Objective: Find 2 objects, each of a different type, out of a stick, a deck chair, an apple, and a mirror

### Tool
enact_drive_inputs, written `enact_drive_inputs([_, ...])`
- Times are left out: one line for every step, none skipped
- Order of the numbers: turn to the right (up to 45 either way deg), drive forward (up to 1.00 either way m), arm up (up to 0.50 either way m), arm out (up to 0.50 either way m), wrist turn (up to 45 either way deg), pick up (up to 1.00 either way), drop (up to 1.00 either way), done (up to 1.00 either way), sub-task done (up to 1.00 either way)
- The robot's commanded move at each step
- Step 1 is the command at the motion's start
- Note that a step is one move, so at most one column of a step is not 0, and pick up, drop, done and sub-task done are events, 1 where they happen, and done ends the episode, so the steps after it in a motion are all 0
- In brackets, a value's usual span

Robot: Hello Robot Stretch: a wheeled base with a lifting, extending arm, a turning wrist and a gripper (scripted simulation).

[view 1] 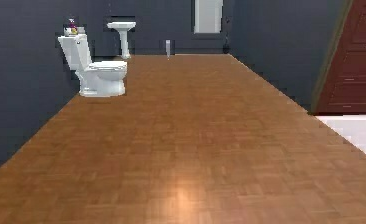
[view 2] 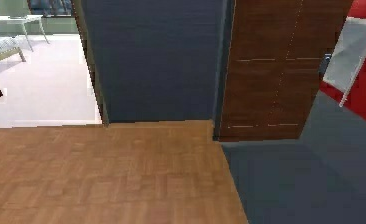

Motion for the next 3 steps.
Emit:
enact_drive_inputs([0.0, 1.0, 0.0, 0.0, 0.0, 0.0, 0.0, 0.0, 0.0])
enact_drive_inputs([0.0, 1.0, 0.0, 0.0, 0.0, 0.0, 0.0, 0.0, 0.0])
enact_drive_inputs([0.0, 1.0, 0.0, 0.0, 0.0, 0.0, 0.0, 0.0, 0.0])
